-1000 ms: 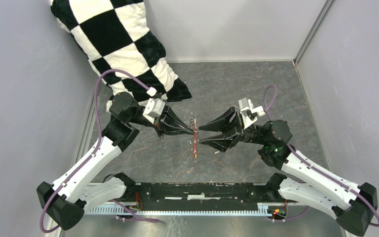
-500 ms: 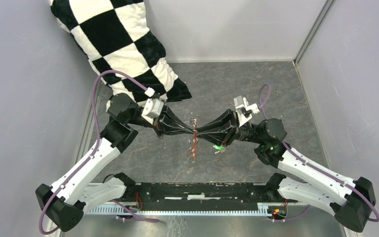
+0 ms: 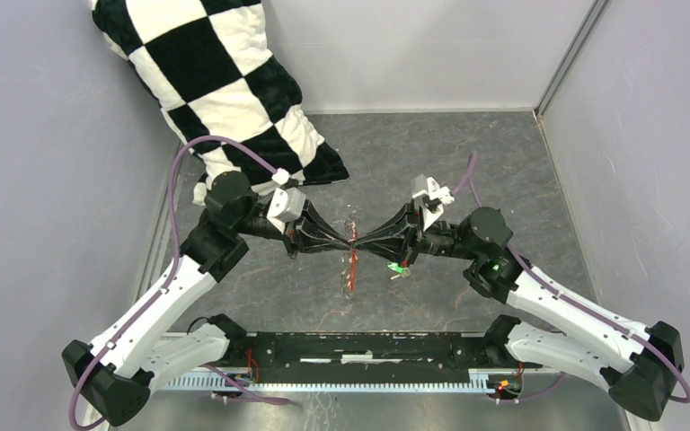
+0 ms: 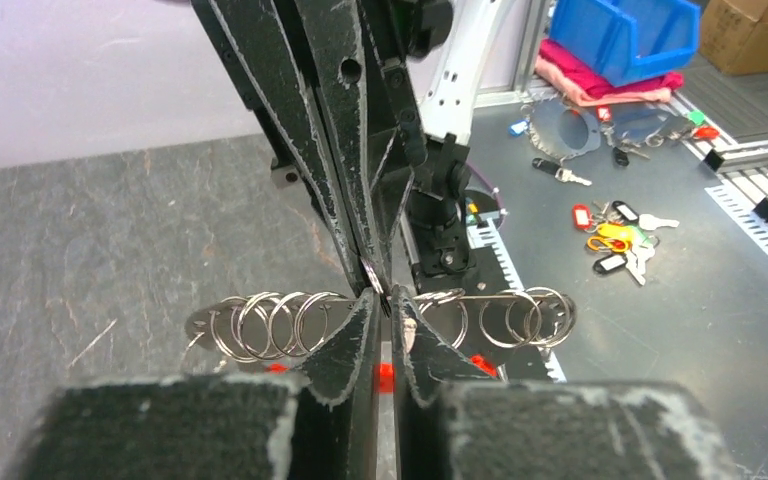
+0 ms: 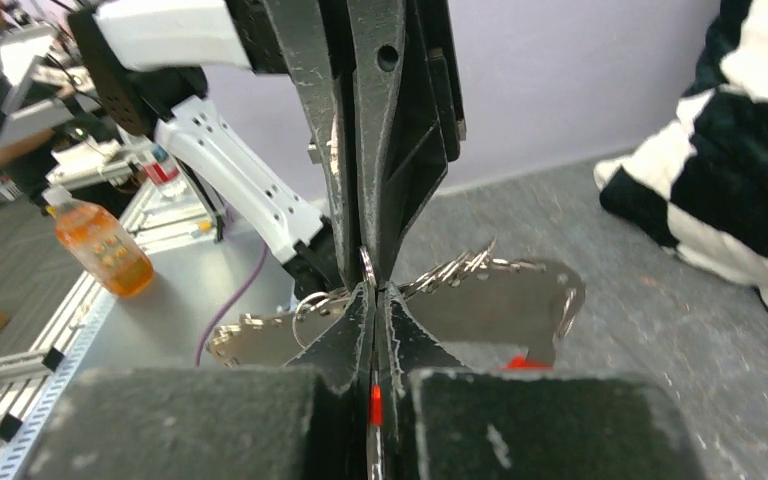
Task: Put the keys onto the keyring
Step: Adjust the keyring.
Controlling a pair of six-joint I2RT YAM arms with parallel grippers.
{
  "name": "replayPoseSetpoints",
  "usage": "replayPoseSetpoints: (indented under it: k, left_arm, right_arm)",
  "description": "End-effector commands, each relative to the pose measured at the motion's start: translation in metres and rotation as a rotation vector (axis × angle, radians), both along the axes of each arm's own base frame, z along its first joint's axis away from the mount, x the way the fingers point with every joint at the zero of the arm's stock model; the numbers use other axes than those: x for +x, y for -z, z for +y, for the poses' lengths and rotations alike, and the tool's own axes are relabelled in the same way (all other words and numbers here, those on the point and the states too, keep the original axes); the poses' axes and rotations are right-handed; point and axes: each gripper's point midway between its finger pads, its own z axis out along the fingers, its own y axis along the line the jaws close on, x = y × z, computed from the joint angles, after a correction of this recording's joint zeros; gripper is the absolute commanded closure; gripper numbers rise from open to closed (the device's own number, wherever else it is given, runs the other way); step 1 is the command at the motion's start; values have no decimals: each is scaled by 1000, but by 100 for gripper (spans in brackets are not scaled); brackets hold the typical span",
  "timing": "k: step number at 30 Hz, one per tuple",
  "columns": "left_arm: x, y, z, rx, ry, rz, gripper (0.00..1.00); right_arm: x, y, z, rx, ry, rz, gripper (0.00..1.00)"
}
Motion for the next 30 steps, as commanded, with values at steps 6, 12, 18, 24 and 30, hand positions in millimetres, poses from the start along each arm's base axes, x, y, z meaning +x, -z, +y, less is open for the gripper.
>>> replayPoseSetpoints:
  k: [6, 12, 18, 24, 30]
  left_arm:
    - [26, 34, 12, 162, -157, -167, 60]
    - [35, 47, 15, 221, -201, -165, 61]
    - [36, 61, 14, 252, -184, -138, 67]
    - [36, 76, 13, 282, -161, -122, 68]
    - [25, 73, 12, 263, -103, -101, 69]
  right_arm:
    - [27, 36, -10, -453, 115, -27, 99]
    - [32, 53, -11, -619, 106, -33, 99]
    - [29, 56, -1, -700, 76, -54, 99]
    - [24, 54, 9, -714, 41, -67, 99]
    - [21, 53, 18, -726, 13, -74, 99]
